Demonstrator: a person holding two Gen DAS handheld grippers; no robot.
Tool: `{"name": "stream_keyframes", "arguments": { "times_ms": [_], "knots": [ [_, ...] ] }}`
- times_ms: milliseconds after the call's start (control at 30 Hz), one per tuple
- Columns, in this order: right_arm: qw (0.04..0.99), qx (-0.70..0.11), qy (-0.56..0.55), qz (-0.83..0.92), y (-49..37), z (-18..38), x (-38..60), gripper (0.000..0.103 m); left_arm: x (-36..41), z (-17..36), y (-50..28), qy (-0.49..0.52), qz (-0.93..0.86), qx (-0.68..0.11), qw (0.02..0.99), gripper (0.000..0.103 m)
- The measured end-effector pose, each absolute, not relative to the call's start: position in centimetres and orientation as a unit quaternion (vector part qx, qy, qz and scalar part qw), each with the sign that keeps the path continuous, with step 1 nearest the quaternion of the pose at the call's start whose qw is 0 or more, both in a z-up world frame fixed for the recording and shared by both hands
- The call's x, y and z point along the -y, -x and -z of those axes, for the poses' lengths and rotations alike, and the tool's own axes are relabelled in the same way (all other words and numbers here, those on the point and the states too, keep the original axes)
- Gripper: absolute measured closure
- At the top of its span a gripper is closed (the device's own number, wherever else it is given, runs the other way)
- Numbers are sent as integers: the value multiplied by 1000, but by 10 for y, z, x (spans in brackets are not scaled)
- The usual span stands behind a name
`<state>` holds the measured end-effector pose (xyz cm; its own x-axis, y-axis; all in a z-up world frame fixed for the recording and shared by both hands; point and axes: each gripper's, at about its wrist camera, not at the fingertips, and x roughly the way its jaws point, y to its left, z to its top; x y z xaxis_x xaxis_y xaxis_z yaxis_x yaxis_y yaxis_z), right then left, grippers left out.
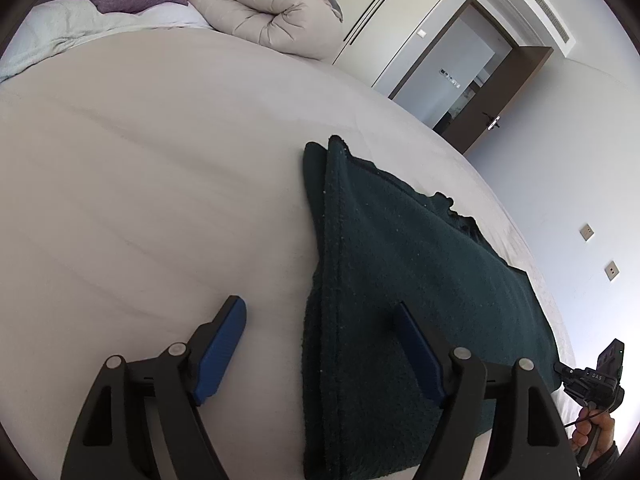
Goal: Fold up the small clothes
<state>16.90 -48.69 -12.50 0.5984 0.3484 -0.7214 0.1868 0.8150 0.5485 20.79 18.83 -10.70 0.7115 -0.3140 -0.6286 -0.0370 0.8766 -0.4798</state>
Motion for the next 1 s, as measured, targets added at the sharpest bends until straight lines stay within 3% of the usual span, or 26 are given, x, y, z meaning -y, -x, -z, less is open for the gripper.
{"name": "stream_keyframes", "arguments": {
  "times_ms": [133, 1000],
  "knots": [
    [845, -446, -291, -43, -170, 123, 485, 97, -181, 105, -208, 225, 71, -376, 896, 24],
    [843, -433, -317, -40, -144, 142, 489, 99, -174, 105, -210, 209, 65, -381, 898, 22]
  ]
}}
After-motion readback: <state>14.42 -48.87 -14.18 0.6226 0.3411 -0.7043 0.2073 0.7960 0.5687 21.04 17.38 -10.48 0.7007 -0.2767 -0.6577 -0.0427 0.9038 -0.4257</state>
